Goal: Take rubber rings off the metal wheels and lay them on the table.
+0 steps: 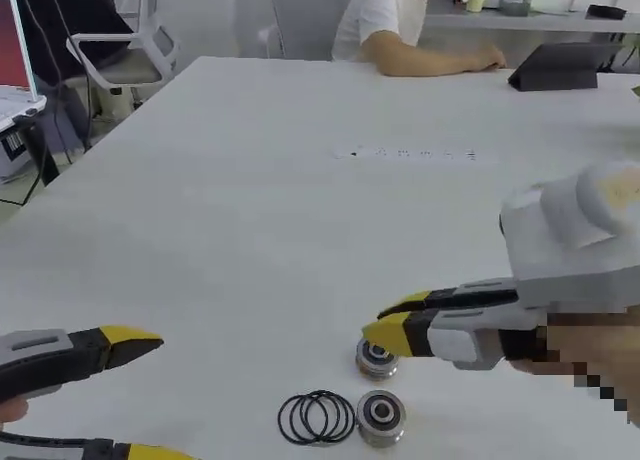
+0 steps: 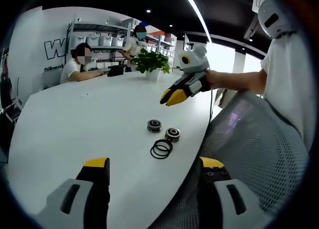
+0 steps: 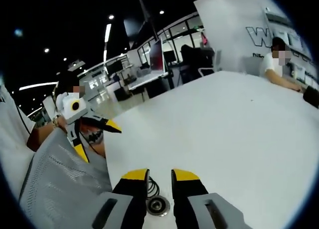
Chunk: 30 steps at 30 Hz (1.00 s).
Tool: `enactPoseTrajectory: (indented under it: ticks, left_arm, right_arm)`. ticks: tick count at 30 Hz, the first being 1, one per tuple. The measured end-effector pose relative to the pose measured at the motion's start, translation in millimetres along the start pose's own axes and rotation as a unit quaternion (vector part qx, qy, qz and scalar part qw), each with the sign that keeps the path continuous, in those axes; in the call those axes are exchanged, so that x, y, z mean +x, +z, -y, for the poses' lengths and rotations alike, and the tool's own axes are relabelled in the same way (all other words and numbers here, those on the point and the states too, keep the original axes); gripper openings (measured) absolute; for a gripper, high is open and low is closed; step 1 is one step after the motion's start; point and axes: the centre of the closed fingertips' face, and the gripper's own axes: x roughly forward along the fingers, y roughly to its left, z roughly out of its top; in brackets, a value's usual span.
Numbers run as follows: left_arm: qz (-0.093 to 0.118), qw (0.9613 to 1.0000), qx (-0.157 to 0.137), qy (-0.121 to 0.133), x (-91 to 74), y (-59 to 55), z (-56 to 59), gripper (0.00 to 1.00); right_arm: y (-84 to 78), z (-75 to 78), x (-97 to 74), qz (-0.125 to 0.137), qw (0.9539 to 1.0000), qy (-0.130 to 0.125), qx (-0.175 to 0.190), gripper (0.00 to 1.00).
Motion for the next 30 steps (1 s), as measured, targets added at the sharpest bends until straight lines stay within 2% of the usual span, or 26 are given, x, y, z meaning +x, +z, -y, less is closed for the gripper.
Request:
enactPoseTrajectory:
  ticks: [5, 9, 12, 14, 17, 21, 24, 30]
  left_arm:
    - [0.008, 1.0, 0.001, -0.002, -2.5, 3.7, -0.3, 0.7]
    - [0.012, 0.9999, 0.002, -0.003, -2.9, 5.8, -1.2, 0.72]
    - [0.015, 0.9999, 0.0, -0.003, -2.9, 5.8, -1.5, 0.73]
    - [0.016, 0.9999, -0.002, -0.002, -2.7, 4.7, -1.4, 0.75]
    - [0.014, 0.9999, -0.006, -0.004, -2.3, 2.0, -0.2, 0.77]
    - [0.01, 0.9999, -0.012, -0.001, -1.7, -2.8, 0.8, 0.81]
    - [0.016, 0.9994, -0.03, -0.005, -1.2, -2.5, 4.2, 0.86]
    - [0.021, 0.9987, -0.047, 0.0, -2.4, -2.9, 4.1, 0.87]
  right_arm:
    - [16.6, 0.2, -24.6, 0.025, 0.9994, -0.011, -0.02, 0.25]
    - [12.6, -0.6, -39.4, 0.032, 0.9983, -0.018, -0.044, 0.35]
    - [-4.1, 1.3, -49.9, 0.021, 0.9974, -0.03, -0.062, 0.43]
    - [-15.8, 3.2, -55.9, 0.018, 0.9975, -0.036, -0.059, 0.48]
    - [-30.8, 4.4, -62.0, 0.014, 0.9982, -0.041, -0.041, 0.53]
    - [-59.2, 7.8, -69.7, -0.004, 0.9981, -0.057, -0.021, 0.59]
    - [-80.2, 10.2, -73.8, -0.015, 0.9976, -0.068, 0.001, 0.64]
    - [-103.6, 13.5, -79.6, -0.031, 0.9955, -0.087, 0.021, 0.78]
